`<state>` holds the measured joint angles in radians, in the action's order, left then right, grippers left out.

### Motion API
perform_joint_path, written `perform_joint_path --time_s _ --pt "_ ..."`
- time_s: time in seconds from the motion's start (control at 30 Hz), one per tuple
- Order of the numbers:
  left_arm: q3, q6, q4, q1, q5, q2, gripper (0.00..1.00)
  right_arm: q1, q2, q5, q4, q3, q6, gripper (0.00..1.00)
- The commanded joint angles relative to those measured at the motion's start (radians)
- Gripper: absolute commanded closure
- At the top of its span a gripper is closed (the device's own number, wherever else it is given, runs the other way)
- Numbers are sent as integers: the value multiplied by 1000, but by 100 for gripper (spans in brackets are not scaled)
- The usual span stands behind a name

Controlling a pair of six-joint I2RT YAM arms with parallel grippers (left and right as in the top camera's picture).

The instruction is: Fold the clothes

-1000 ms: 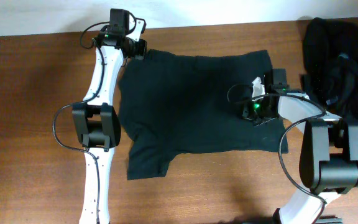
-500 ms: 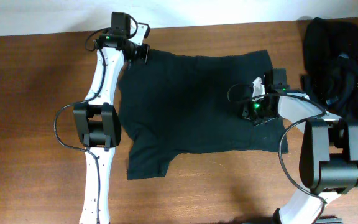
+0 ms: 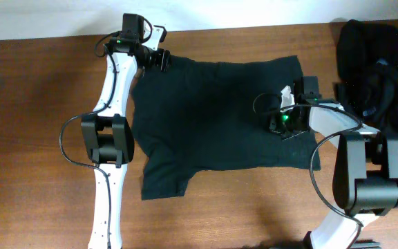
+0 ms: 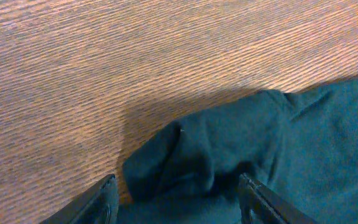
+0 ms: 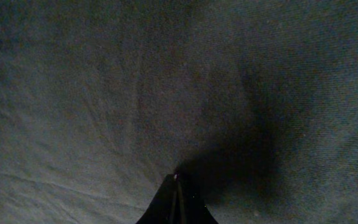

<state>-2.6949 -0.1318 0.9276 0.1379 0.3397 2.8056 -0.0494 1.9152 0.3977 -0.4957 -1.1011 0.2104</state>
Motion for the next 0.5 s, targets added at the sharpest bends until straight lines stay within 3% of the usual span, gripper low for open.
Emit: perform_joint_path --time_s 0.0,0.17,0.27,0.47 --pt "-19 -31 -7 -3 -14 51 38 12 7 -27 3 14 9 96" --pt "-19 -31 -21 -2 -14 71 39 12 7 -28 3 14 9 96" --pt "-19 -31 -34 -2 -15 72 48 12 7 -27 3 14 9 96" --pt "-19 -31 -68 -4 -14 72 96 12 7 -28 3 14 9 96"
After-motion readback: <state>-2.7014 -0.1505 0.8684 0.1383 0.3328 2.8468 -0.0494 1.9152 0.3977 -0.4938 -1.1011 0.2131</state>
